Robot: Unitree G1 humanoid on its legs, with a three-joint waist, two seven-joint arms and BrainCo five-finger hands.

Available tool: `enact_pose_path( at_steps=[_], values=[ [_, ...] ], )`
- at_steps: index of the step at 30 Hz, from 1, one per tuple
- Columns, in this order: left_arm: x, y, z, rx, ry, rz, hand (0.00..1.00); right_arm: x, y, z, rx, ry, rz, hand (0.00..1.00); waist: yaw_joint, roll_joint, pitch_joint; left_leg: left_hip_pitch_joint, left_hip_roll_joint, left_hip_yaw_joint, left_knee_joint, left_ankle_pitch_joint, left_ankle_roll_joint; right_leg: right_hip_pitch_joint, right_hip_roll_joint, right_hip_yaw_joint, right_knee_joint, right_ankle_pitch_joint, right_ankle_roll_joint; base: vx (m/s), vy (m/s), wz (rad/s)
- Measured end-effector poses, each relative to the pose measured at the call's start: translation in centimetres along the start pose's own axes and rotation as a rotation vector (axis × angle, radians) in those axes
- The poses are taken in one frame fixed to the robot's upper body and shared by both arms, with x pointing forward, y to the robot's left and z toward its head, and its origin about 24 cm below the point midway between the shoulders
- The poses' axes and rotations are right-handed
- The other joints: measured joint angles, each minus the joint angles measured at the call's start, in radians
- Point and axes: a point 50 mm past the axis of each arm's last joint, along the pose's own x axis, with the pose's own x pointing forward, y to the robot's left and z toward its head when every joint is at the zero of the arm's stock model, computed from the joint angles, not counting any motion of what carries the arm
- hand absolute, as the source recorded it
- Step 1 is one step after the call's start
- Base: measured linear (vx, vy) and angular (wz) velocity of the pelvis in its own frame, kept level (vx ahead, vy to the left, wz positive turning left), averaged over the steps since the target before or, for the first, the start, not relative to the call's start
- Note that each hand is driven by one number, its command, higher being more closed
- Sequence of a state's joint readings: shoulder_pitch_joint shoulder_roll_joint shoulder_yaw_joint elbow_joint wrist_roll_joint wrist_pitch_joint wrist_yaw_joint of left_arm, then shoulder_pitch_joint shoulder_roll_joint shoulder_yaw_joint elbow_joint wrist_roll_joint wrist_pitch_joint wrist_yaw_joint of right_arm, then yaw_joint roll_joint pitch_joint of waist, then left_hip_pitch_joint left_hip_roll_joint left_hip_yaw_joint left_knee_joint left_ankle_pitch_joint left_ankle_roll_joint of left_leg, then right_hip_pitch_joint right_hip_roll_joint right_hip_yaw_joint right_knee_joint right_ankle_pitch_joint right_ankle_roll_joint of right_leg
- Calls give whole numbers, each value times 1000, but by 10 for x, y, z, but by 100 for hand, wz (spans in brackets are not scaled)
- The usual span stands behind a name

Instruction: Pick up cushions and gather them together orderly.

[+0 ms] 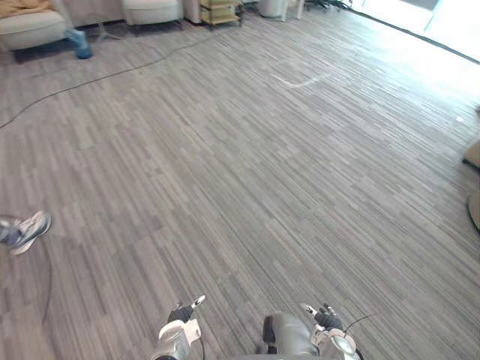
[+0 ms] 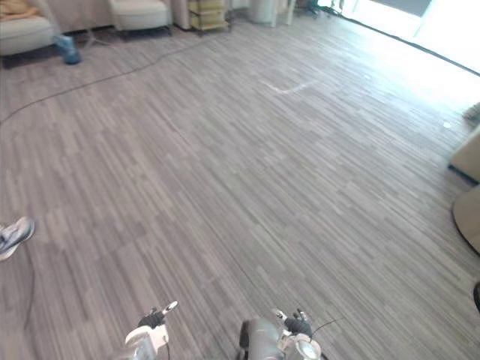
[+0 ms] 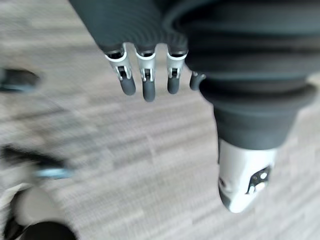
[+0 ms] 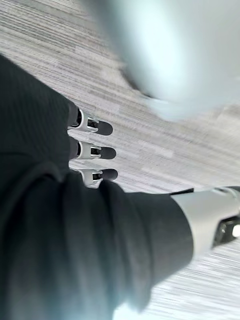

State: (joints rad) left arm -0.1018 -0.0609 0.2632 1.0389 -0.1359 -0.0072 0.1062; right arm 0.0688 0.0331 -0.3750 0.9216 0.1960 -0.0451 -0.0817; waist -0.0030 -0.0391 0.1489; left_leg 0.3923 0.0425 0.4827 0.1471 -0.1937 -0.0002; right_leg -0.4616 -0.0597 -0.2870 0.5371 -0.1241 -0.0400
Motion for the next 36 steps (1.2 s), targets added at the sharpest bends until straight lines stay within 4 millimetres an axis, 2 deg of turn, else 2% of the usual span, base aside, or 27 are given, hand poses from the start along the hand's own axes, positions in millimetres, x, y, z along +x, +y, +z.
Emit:
enact_pose_path(
  at_steps=[1,2,4,5,6,7,8,10,11,14,15,17,18,19,20,21,22,23,24,25,27,29,31,32,33,34,36],
  values=[
    [0,-1,-3,22,12,-13,0,-1,-5,-2,10,7,-12,0,-7,2,4,51,-15,-33,3,0,-2,5,3,5,-35,64,-120,811,-91,-9],
    [0,3,-5,24,19,-7,0,3,-4,9,-2,-21,-8,0,-7,40,11,57,15,-40,29,20,-36,6,18,-11,-1,33,-130,674,-92,-22],
    [0,4,-2,19,14,4,0,4,-6,16,-20,-43,-8,0,-21,73,14,-17,59,-97,199,95,-126,20,35,-12,23,-38,-131,506,-90,-20],
    [0,4,-2,-8,11,10,0,5,-4,18,-35,-42,-6,0,-5,96,26,-118,102,-172,426,205,-163,83,71,15,-13,-64,-134,760,-129,-43],
    [0,8,-3,-25,12,21,0,6,-1,19,-49,-43,2,0,4,102,36,-210,130,-211,655,206,-176,171,106,38,-76,-69,-135,633,-99,-62],
    [-1,11,-4,-35,12,30,0,6,2,19,-57,-39,11,0,6,96,43,-250,143,-214,753,188,-173,226,122,61,-114,-70,-136,711,-72,-96],
    [-3,17,-8,-39,11,44,0,6,15,14,-94,-19,55,0,14,63,57,-368,152,-205,902,93,-118,374,137,121,-217,-72,-139,532,-20,-102],
    [-5,19,-9,-40,-3,47,0,6,24,12,-115,-8,80,0,25,47,49,-480,164,-177,896,41,-87,454,140,175,-287,-73,-137,451,6,-103],
    [-4,16,-3,-37,-33,34,0,5,29,12,-121,-7,96,0,46,43,48,-577,183,-143,823,11,-64,502,144,235,-327,-79,-126,367,71,-118],
    [-5,17,-1,-48,-47,38,0,4,33,8,-113,10,102,0,67,56,51,-677,188,-142,528,-15,-54,623,138,350,-372,-118,-78,584,171,-125],
    [-5,18,-3,-62,-47,47,0,4,30,6,-113,17,95,0,70,61,47,-700,169,-157,318,17,-92,676,117,407,-381,-176,-61,543,260,-97],
    [-6,22,-4,-63,-48,59,0,3,27,4,-119,24,84,0,70,59,26,-731,153,-171,184,53,-90,710,100,449,-383,-231,-41,695,398,-92],
    [-7,26,-4,-60,-55,68,0,2,24,-1,-118,38,78,0,83,33,1,-737,132,-182,202,133,-65,724,65,478,-382,-260,-16,897,489,-113],
    [-7,31,-4,-60,-57,83,0,0,21,-9,-116,62,68,0,99,-6,-41,-729,98,-152,224,159,-21,698,23,518,-296,-282,27,785,414,-85],
    [-7,35,-3,-62,-58,95,0,-1,22,-11,-115,66,72,0,97,-25,-47,-716,80,-132,228,145,-11,676,3,522,-238,-282,50,802,390,-66],
    [-6,39,-3,-62,-50,109,0,-2,23,-15,-112,76,75,0,90,-51,-45,-661,50,-104,225,103,-1,605,-18,521,-40,-236,136,618,330,-27],
    [-6,40,-3,-56,-42,112,0,-3,22,-18,-112,88,72,0,89,-57,-40,-615,36,-97,214,71,2,540,-18,517,128,-158,220,737,390,-35],
    [-5,41,-3,-49,-33,115,0,-4,22,-22,-114,102,75,0,85,-57,-22,-552,24,-84,194,42,3,448,-18,512,344,-32,276,680,339,-34],
    [-4,39,-6,-39,-5,113,0,-1,23,-14,-125,77,81,0,70,-50,-15,-466,14,-80,167,18,10,363,-17,469,515,-30,261,753,358,-39],
    [-4,33,-13,-22,28,95,0,1,21,-5,-130,42,79,0,58,-15,7,-359,17,-74,120,4,20,290,-24,396,568,-59,214,576,270,-31],
    [-4,26,-15,-19,41,76,0,1,20,2,-127,4,81,0,56,10,1,-245,16,-47,27,-10,17,166,-29,296,528,-95,167,521,239,-34],
    [-2,18,-10,6,36,50,0,3,21,9,-105,-21,77,0,39,-4,13,-135,2,-56,-56,-45,-6,51,-32,177,317,-109,115,590,145,-1],
    [-2,13,-12,29,44,34,0,3,17,8,-91,-14,60,0,30,-9,16,-94,-8,-63,-78,-52,5,38,-32,141,147,-78,90,505,-6,36],
    [-3,7,-18,50,62,10,0,2,8,0,-79,14,32,0,11,-20,16,-39,-43,-100,-105,-64,19,47,-34,131,-84,21,75,597,-60,59],
    [-3,8,-19,49,65,10,0,2,6,-1,-62,18,24,0,9,-23,15,-21,-54,-113,-110,-69,23,44,-36,141,-110,54,58,775,-110,68],
    [-6,7,-29,65,99,-7,0,4,1,5,-70,5,14,0,-12,3,19,29,-50,-144,-104,-79,22,44,-27,158,-21,70,-11,665,-114,17],
    [-7,10,-33,61,108,7,0,6,-2,14,-103,-18,13,0,-10,60,12,0,-1,-165,27,-73,13,54,-21,140,48,-17,-32,625,-147,7]
  ],
)
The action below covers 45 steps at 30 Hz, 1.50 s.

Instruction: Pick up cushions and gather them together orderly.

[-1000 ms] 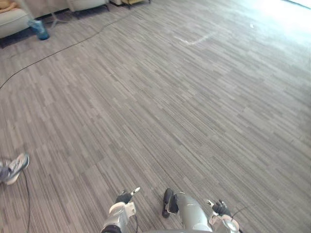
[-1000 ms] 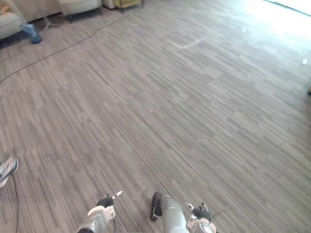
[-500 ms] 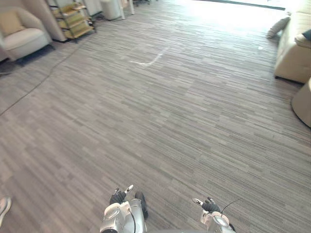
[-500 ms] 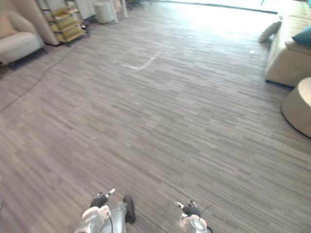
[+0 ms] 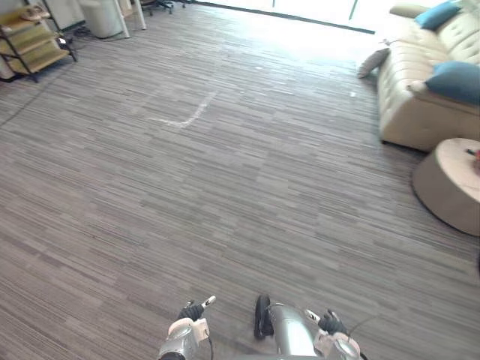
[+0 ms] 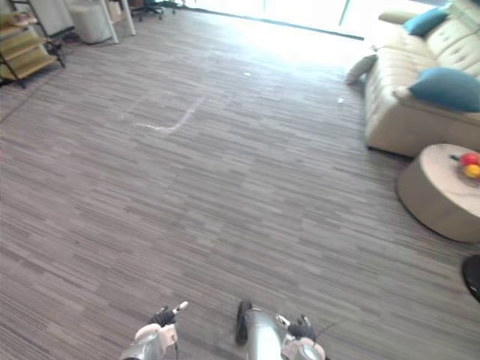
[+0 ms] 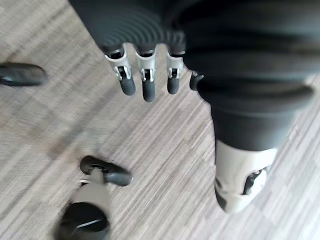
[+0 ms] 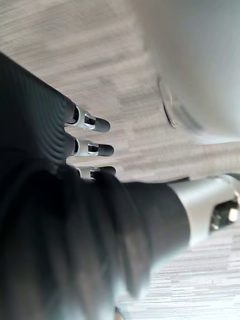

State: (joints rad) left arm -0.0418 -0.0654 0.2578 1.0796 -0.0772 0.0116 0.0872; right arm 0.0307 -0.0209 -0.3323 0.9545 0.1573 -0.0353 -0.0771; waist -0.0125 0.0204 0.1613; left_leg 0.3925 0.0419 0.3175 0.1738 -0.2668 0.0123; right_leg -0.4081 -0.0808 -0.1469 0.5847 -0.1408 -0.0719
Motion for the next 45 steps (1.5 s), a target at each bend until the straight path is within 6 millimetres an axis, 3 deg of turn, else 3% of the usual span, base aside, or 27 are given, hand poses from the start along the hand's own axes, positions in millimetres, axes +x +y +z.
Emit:
enact_pose_path(
  at_steps=[2,3,5,7,8,12,13,15,16,17,18,19,20,21,23,26,30,31,33,35,36,37,38,40,41,43,45],
  values=[
    [0,0,1,-3,-9,3,0,1,-1,4,2,-9,-3,0,0,35,3,-117,61,-59,317,66,-112,65,21,-7,-2,-61,-9,672,-213,6],
    [0,6,2,-30,-11,18,0,2,0,5,-10,-6,2,0,5,44,8,-250,113,-126,626,222,-242,151,57,-4,-55,-83,-23,605,-144,-29],
    [-1,13,6,-67,-41,42,0,2,9,6,-42,-6,31,0,19,39,29,-369,163,-103,884,196,-196,285,98,35,-143,-98,-45,543,-39,-71],
    [-1,19,16,-74,-87,54,0,1,23,2,-71,10,76,0,40,5,36,-507,177,-36,899,132,-117,417,99,100,-242,-126,-52,507,17,-82],
    [-2,19,17,-78,-94,54,0,0,24,1,-75,13,80,0,44,4,35,-532,181,-23,879,123,-114,435,98,112,-258,-128,-49,425,63,-85],
    [-3,22,23,-144,-134,68,0,-1,29,-2,-76,29,91,0,76,3,33,-663,149,-5,375,101,-95,590,67,234,-358,-186,-6,541,181,-85],
    [-3,23,21,-150,-132,76,0,-1,27,-3,-68,31,82,0,75,2,22,-674,129,-28,227,122,-102,621,52,252,-368,-221,10,971,472,-87],
    [-4,33,18,-142,-126,102,0,-2,21,-11,-71,53,67,0,82,-32,-27,-683,81,-37,191,235,-78,672,-5,304,-371,-272,42,854,407,-69],
    [-4,43,16,-131,-113,131,0,-6,21,-21,-63,81,65,0,74,-82,-66,-685,51,-4,235,182,-37,636,-49,329,-301,-244,92,493,195,-31],
    [-4,44,16,-129,-109,136,0,-6,22,-23,-59,87,66,0,75,-90,-71,-677,49,8,251,161,-31,619,-54,341,-250,-226,120,811,361,-38],
    [-3,48,17,-118,-106,144,0,-8,25,-28,-39,100,70,0,80,-111,-65,-617,27,34,241,116,-21,553,-55,376,-54,-159,193,931,407,-42],
    [-3,51,18,-108,-103,149,0,-11,26,-35,-34,120,69,0,71,-118,-49,-524,-4,45,191,83,-16,436,-54,385,239,-8,282,909,389,-42],
    [-2,50,20,-103,-104,147,0,-11,26,-35,-34,118,74,0,67,-122,-48,-489,-17,47,171,74,-15,385,-53,380,344,28,299,662,239,-30],
    [0,43,16,-78,-70,130,0,-8,21,-28,-44,93,66,0,57,-105,-38,-380,-30,46,120,59,-2,295,-41,340,523,12,272,483,174,-18],
    [0,26,12,-38,-49,81,0,-6,12,-19,-58,57,48,0,55,-62,-30,-247,-24,59,45,58,0,184,-35,228,561,-47,209,581,222,-24],
    [2,9,18,-4,-64,31,0,-4,9,-10,-47,20,37,0,25,-52,-20,-103,-30,49,-60,52,11,-3,-44,57,357,-92,144,594,114,12],
    [2,-3,19,59,-62,-9,0,-4,0,-12,-13,31,5,0,-10,-83,2,46,-73,-45,-133,16,55,-28,-44,34,-141,98,102,713,-117,66],
    [1,-9,12,69,-44,-27,0,-3,-11,-11,-25,33,-21,0,-20,-51,10,92,-58,-80,-128,12,46,-26,-28,39,-51,97,51,738,-195,39],
    [0,-8,4,71,-21,-29,0,0,-14,1,-37,4,-29,0,-21,1,16,76,-17,-101,-31,45,-10,-24,-17,19,40,-10,28,580,-186,4],
    [0,-7,3,72,-18,-28,0,1,-16,4,-46,-4,-35,0,-21,29,13,-14,34,-145,198,116,-117,22,11,9,48,-69,10,680,-239,6],
    [0,-5,4,65,-20,-24,0,1,-14,4,-49,-3,-30,0,-25,36,19,-131,73,-202,457,232,-252,86,25,-2,11,-90,0,589,-157,0],
    [0,-1,5,47,-29,-14,0,1,-8,4,-55,4,-15,0,-18,36,26,-251,105,-214,716,256,-279,168,51,-4,-45,-99,-15,560,-131,-13],
    [0,0,9,32,-47,-8,0,2,-1,5,-64,0,4,0,-14,34,32,-302,119,-205,806,248,-266,214,66,-2,-77,-105,-24,526,-76,-39],
    [-1,3,19,9,-96,1,0,2,11,5,-115,-1,49,0,19,8,52,-439,155,-99,888,154,-146,375,81,40,-203,-119,-43,461,-24,-56],
    [-1,3,21,5,-106,0,0,2,12,5,-116,-2,52,0,25,2,48,-473,164,-63,862,129,-127,407,81,55,-230,-124,-40,425,26,-65],
    [-2,4,26,-6,-138,1,0,2,19,6,-146,-8,78,0,31,4,48,-635,189,34,637,94,-93,525,71,109,-324,-145,-16,469,66,-65],
    [-2,3,29,-8,-153,2,0,0,19,1,-139,8,77,0,45,4,48,-653,168,68,359,105,-97,582,50,141,-346,-182,12,635,195,-61]
  ],
)
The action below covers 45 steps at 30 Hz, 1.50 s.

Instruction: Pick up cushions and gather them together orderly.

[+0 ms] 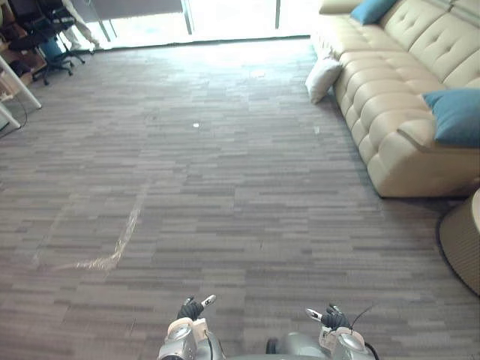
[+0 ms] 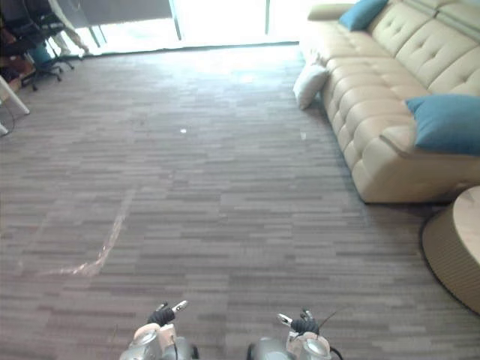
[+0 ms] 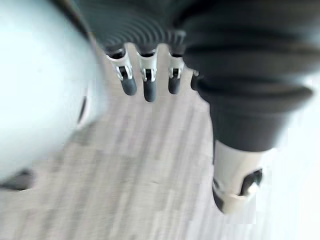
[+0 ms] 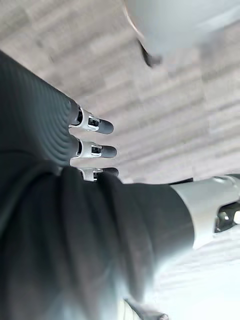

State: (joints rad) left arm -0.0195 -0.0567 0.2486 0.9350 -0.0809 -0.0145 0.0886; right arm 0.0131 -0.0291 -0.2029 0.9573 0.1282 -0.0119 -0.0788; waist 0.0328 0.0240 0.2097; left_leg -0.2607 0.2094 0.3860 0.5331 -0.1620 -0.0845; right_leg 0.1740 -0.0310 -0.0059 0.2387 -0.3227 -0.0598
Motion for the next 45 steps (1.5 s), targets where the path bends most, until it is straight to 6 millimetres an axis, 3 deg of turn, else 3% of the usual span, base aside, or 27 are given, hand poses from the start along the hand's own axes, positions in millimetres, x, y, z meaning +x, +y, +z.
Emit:
enact_pose_path(
  at_steps=[3,4,5,6,7,9,12,13,15,18,19,20,22,23,24,25,26,28,29,30,33,36,37,38,40,42,45],
  values=[
    [-1,2,-1,0,-1,7,0,-4,-2,-13,11,37,-10,0,15,-8,-27,-24,-34,22,-244,72,15,98,-41,46,-37,-76,52,698,321,-63],
    [-1,5,-1,10,-2,14,0,-7,-3,-23,16,68,-14,0,35,-50,-64,-25,-57,36,-199,151,39,124,-78,78,-44,-89,75,985,459,-59],
    [-1,15,-4,18,10,40,0,-10,2,-32,34,90,-7,0,27,-89,-106,-23,-104,41,-162,124,93,96,-130,96,51,-72,111,1002,445,-43],
    [-1,17,-5,23,17,47,0,-11,4,-34,47,94,-5,0,19,-107,-116,-8,-122,46,-161,106,105,63,-148,107,136,-51,147,988,425,4],
    [0,19,-5,39,24,49,0,-14,5,-44,69,123,-12,0,22,-131,-118,49,-161,50,-171,46,110,-43,-157,153,411,71,225,640,278,20],
    [1,19,-4,53,26,48,0,-14,3,-45,59,129,-10,0,13,-129,-102,133,-192,44,-191,-3,113,-175,-157,176,704,244,304,623,247,13],
    [0,7,-15,79,85,15,0,-11,-14,-32,35,74,-40,0,3,-62,-72,381,-201,32,-323,-56,115,-361,-134,62,919,166,221,717,247,-12],
    [0,4,-17,93,93,4,0,-10,-17,-25,41,40,-45,0,-7,-45,-74,455,-202,20,-387,-57,115,-457,-119,1,899,124,194,561,165,-3],
    [2,1,-13,104,88,-6,0,-7,-14,-14,60,1,-33,0,-39,-49,-58,540,-202,3,-445,-58,115,-554,-108,-83,747,83,137,581,48,43],
    [2,-9,-11,112,88,-37,0,-7,-16,-14,82,-3,-47,0,-51,-67,-50,644,-214,-58,-483,-91,153,-590,-92,-129,278,187,124,658,-127,78],
    [1,-14,-15,108,99,-51,0,-8,-23,-19,84,15,-66,0,-58,-64,-50,703,-219,-109,-507,-121,155,-591,-86,-96,256,304,90,585,-155,85],
    [0,-16,-19,124,112,-66,0,-6,-29,-14,75,8,-77,0,-64,-45,-46,726,-208,-137,-510,-119,153,-595,-74,-99,317,256,59,708,-207,48],
    [-3,-9,-30,105,149,-42,0,-4,-31,-5,70,-11,-83,0,-64,-3,-46,686,-173,-166,-362,-78,97,-596,-73,-103,404,144,40,771,-292,-1],
    [-4,-8,-32,103,151,-37,0,-4,-34,-2,76,-19,-90,0,-68,23,-42,566,-120,-218,-62,-8,-33,-537,-51,-114,395,98,18,752,-300,4],
    [-4,-8,-31,101,150,-36,0,-4,-34,-2,77,-20,-91,0,-69,26,-41,555,-115,-222,-36,0,-44,-530,-50,-115,392,96,17,631,-219,12],
    [-3,-4,-30,88,145,-26,0,-3,-33,-1,83,-22,-89,0,-72,38,-27,436,-61,-264,240,115,-175,-452,-25,-131,353,68,1,477,-112,-6],
    [-2,-3,-24,70,119,-18,0,-3,-26,-1,74,-17,-69,0,-63,47,-17,330,0,-242,478,111,-145,-349,8,-138,295,56,-18,567,-98,-18],
    [-2,0,-18,54,86,-5,0,-2,-17,-3,52,-7,-41,0,-39,29,-9,230,24,-194,581,71,-76,-221,17,-125,218,40,-30,564,-64,-35],
    [-1,0,-12,50,58,-7,0,-2,-12,-4,38,2,-23,0,-28,11,-14,132,38,-129,546,35,-17,-131,14,-109,130,25,-29,467,-24,-38],
    [-1,0,-10,47,47,-7,0,-2,-8,-3,35,1,-10,0,-20,7,-16,80,49,-88,487,19,1,-86,13,-93,87,23,-25,470,-5,-39],
    [-1,2,-4,28,13,3,0,-1,0,-1,44,1,9,0,1,5,-17,4,31,-6,107,1,12,13,-15,-28,10,-12,14,547,110,-66],
    [-2,4,-4,3,8,11,0,-4,2,-9,47,25,11,0,19,-6,-39,-6,-21,-11,-202,54,0,104,-54,33,-40,-72,65,687,293,-75],
    [-2,8,-6,4,9,19,0,-5,2,-18,48,54,8,0,30,-34,-71,-4,-48,-15,-171,140,29,118,-81,79,-25,-81,68,781,386,-73],
    [-2,15,-6,13,15,37,0,-8,6,-26,57,82,14,0,30,-67,-102,-3,-81,-7,-148,113,67,108,-120,101,23,-71,88,821,371,-45],
    [-1,24,-7,26,27,57,0,-13,10,-42,81,126,14,0,22,-124,-124,59,-133,31,-133,47,95,-4,-162,159,327,49,200,857,370,-3],
    [-1,26,-9,26,44,66,0,-13,6,-42,43,120,10,0,14,-119,-116,159,-164,32,-176,18,127,-139,-140,191,651,236,303,758,292,0],
    [-1,16,-19,42,103,46,0,-10,-6,-26,22,49,-5,0,13,-57,-97,395,-178,28,-324,-11,139,-320,-90,88,899,160,206,617,200,-27]
  ],
)
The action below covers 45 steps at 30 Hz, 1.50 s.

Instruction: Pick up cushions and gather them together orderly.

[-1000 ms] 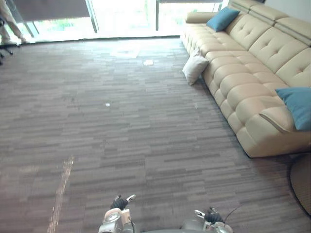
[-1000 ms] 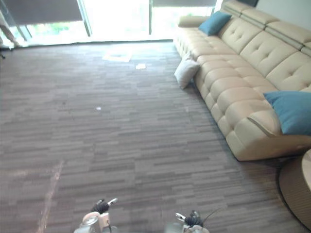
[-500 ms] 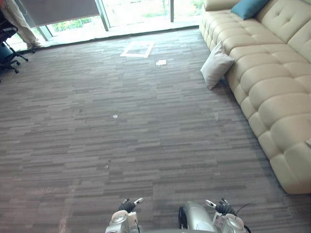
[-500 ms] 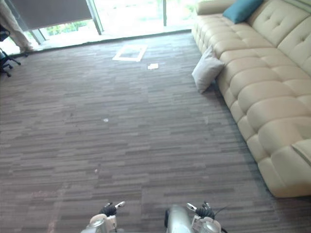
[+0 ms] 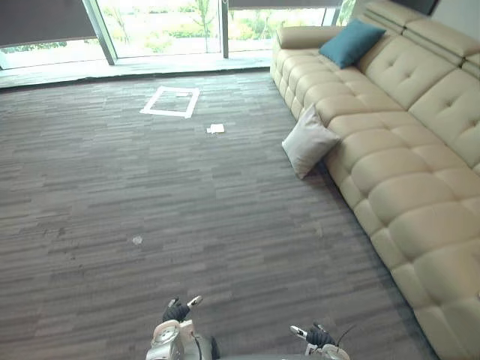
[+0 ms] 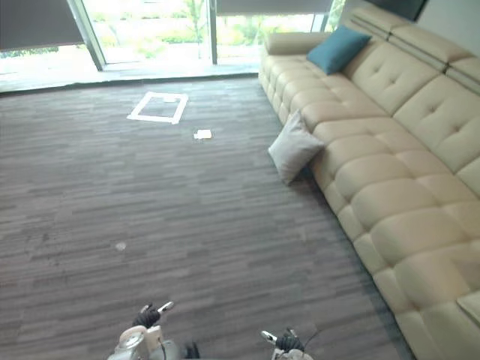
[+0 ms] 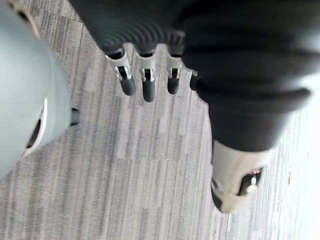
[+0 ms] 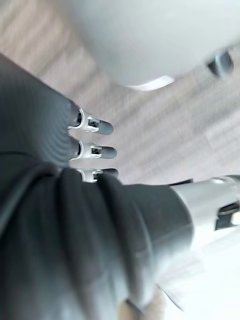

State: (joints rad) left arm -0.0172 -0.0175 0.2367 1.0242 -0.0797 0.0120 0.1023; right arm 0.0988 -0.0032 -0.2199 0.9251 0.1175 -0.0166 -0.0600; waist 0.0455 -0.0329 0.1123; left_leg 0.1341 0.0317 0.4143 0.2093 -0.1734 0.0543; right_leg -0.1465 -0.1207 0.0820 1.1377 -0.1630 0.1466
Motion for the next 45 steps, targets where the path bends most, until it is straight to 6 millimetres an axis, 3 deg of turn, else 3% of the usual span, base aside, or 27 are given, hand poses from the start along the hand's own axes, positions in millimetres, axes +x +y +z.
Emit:
enact_pose_path(
  at_steps=[2,3,4,7,8,9,10,11,13,15,17,19,23,25,26,28,29,30,31,32,35,38,39,41,42,44,45],
  values=[
    [1,-7,4,26,-4,-21,0,0,-2,11,6,-53,-2,0,-30,12,15,106,-12,-26,-81,-13,10,-174,22,-127,-37,-67,-59,627,97,16],
    [2,-14,8,28,-7,-38,0,1,-4,12,31,-56,-11,0,-54,9,30,158,-13,-46,-99,-18,12,-222,23,-190,-191,-96,-91,430,2,57],
    [2,-16,8,30,-6,-43,0,1,-5,13,37,-60,-16,0,-59,7,34,174,-12,-49,-101,-19,13,-230,23,-201,-244,-96,-92,466,-60,66],
    [0,-27,7,35,-6,-73,0,1,-11,13,34,-61,-34,0,-65,-1,39,271,-11,-117,-118,-78,36,-252,14,-194,-615,2,-68,616,-188,82],
    [0,-27,2,50,5,-85,0,0,-17,8,35,-43,-50,0,-71,-4,37,325,-18,-173,-140,-111,23,-256,11,-191,-583,80,-103,670,-238,76],
    [-2,-27,-3,49,19,-89,0,2,-22,14,17,-49,-59,0,-70,16,42,347,3,-193,-116,-112,11,-261,14,-198,-503,15,-165,629,-258,47],
    [-3,-23,-12,42,44,-77,0,3,-24,16,17,-50,-66,0,-69,42,39,311,31,-216,-15,-92,-31,-249,18,-216,-476,-38,-178,726,-334,27],
    [-4,-21,-16,36,55,-69,0,3,-27,18,24,-56,-75,0,-71,60,33,223,72,-255,165,-46,-153,-216,31,-235,-489,-72,-184,576,-295,27],
    [-3,-17,-14,14,50,-56,0,4,-27,20,30,-58,-77,0,-70,87,40,93,107,-321,463,75,-347,-137,59,-249,-540,-88,-210,583,-239,15],
    [-3,-12,-10,-26,27,-36,0,5,-15,20,18,-46,-43,0,-65,96,55,-49,163,-272,785,91,-322,21,109,-246,-659,-92,-230,533,-164,-23],
    [-3,-8,-3,-45,-9,-24,0,6,-8,19,0,-39,-23,0,-47,75,62,-153,183,-176,844,47,-238,140,118,-223,-761,-99,-248,434,-97,-46],
    [-3,-8,3,-58,-37,-23,0,6,0,21,-30,-37,3,0,-29,68,60,-273,203,-79,731,2,-161,227,124,-159,-850,-102,-248,418,-22,-82],
    [-3,-5,6,-85,-56,-10,0,6,6,16,-26,-19,12,0,-7,66,60,-336,159,-61,250,3,-148,360,100,-46,-942,-130,-186,529,146,-102],
    [-4,-5,6,-84,-61,-7,0,5,5,13,-30,-9,2,0,-2,60,51,-352,129,-75,111,55,-137,426,70,4,-973,-174,-141,626,350,-88],
    [-3,-5,7,-83,-65,-5,0,4,5,10,-30,-1,3,0,12,52,43,-354,122,-78,134,122,-110,438,58,32,-967,-193,-130,667,408,-87],
    [-2,4,7,-66,-58,15,0,0,12,-6,-18,43,17,0,5,-18,-9,-349,63,-41,171,67,-57,381,-13,71,-824,-195,-89,687,373,-42],
    [-1,5,9,-62,-61,17,0,0,13,-8,-12,48,18,0,8,-34,-12,-337,49,-28,180,42,-43,339,-23,84,-729,-180,-62,664,335,-9],
    [-1,6,11,-57,-62,19,0,0,15,-8,-12,50,23,0,11,-50,-10,-304,31,-10,175,25,-18,276,-27,112,-559,-131,-6,609,308,-10],
    [1,7,11,-51,-54,24,0,0,14,-8,-16,49,22,0,8,-53,-6,-259,15,-10,163,10,6,206,-23,128,-388,-52,47,679,327,-18],
    [1,7,9,-47,-31,24,0,0,15,-5,-21,37,26,0,7,-40,6,-197,4,-8,140,-4,14,149,-21,124,-240,-17,75,523,231,-37],
    [1,-1,3,-15,-8,4,0,2,10,11,-24,-37,21,0,4,12,21,6,4,11,6,-73,-15,-50,-4,0,-32,-55,4,444,204,-54],
    [1,-9,3,16,1,-23,0,3,6,20,-3,-70,6,0,-33,4,43,134,-8,13,-76,-89,-21,-193,-11,-209,-202,-116,-87,403,63,4],
    [0,-13,3,29,0,-34,0,4,4,21,4,-70,-3,0,-39,4,42,159,-10,13,-101,-89,-21,-206,-15,-268,-286,-108,-103,417,1,37],
    [0,-17,2,41,1,-49,0,3,-3,16,31,-53,-31,0,-45,-4,42,229,-40,2,-164,-97,-33,-222,-17,-348,-521,-21,-149,554,-48,34],
    [-1,-20,-2,40,11,-60,0,3,-6,11,30,-36,-38,0,-46,-26,41,263,-65,-21,-169,-105,-46,-218,-18,-336,-571,42,-260,566,-84,12],
    [-2,-25,-5,55,16,-83,0,6,-8,23,16,-60,-41,0,-53,22,46,258,-34,-32,-88,-100,-57,-200,-13,-349,-534,-26,-257,470,-141,0],
    [-2,-27,-1,65,0,-87,0,6,-10,24,9,-60,-44,0,-61,44,50,161,18,-64,160,-93,-98,-164,3,-349,-555,-56,-246,574,-248,5]
  ],
)
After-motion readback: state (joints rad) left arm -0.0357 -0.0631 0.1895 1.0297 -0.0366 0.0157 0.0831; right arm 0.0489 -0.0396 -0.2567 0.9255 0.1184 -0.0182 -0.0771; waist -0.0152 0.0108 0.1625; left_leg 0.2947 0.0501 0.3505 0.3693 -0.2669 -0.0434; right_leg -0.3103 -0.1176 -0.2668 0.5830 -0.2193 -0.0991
